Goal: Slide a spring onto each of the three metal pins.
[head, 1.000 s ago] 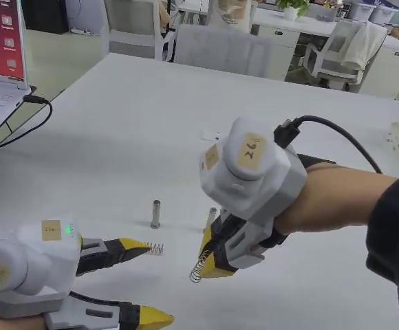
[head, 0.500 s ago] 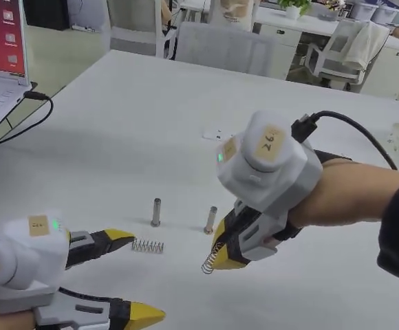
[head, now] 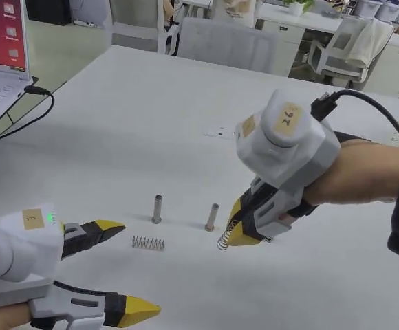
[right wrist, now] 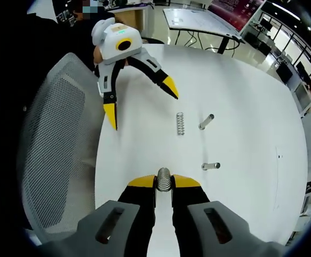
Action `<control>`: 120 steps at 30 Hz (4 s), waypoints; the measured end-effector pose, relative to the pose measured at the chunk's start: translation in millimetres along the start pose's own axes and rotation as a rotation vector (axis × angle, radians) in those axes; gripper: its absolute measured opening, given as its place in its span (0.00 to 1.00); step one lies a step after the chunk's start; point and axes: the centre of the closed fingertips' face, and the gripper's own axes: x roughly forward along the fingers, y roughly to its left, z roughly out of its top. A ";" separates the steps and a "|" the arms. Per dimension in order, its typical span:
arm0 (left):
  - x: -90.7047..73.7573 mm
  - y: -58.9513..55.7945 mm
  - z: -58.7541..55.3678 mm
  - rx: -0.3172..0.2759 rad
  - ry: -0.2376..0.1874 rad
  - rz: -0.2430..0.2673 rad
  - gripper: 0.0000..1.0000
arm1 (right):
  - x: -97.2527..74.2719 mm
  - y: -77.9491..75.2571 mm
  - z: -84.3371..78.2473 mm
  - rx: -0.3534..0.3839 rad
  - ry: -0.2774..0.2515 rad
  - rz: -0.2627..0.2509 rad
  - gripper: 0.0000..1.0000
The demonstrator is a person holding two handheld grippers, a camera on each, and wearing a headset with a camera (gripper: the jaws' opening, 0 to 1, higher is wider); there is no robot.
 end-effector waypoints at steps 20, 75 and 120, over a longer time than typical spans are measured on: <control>-4.9 11.4 -3.3 -0.006 -0.006 0.050 0.87 | -11.7 -53.2 -4.9 0.023 0.038 -0.086 0.08; -6.4 17.7 -10.0 -0.023 0.016 0.052 0.83 | 54.0 -86.8 -13.5 0.006 0.145 -0.025 0.08; -8.0 14.7 -12.0 -0.031 0.020 0.046 0.80 | 86.6 -86.0 -33.4 0.073 0.175 -0.003 0.16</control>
